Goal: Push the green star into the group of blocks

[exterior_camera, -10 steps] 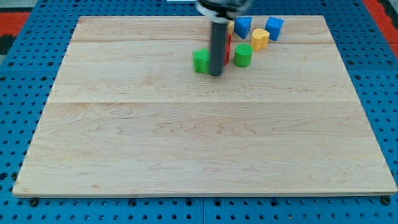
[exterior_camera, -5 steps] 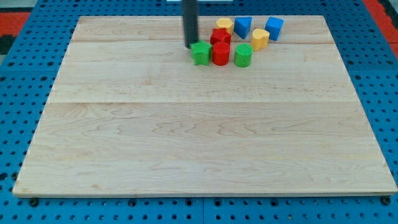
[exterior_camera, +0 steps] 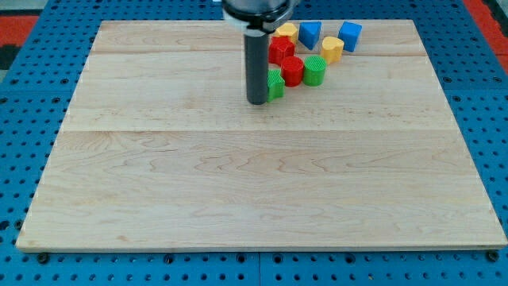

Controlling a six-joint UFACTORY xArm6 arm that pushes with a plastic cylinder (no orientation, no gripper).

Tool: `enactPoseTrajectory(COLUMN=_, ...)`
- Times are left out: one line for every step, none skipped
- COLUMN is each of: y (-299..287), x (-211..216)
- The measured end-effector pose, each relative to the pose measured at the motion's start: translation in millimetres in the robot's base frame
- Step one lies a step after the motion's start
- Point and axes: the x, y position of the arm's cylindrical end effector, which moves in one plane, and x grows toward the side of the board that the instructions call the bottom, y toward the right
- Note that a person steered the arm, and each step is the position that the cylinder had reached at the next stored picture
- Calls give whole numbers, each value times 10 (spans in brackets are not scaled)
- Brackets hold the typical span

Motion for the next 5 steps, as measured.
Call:
enactPoseTrajectory(y=304, x=-319)
enactPoseTrajectory(y=548, x=-497)
enactPoseTrajectory(y=553, x=-558)
enactPoseTrajectory(y=553, x=-551)
enactPoseTrajectory(y=553, x=-542)
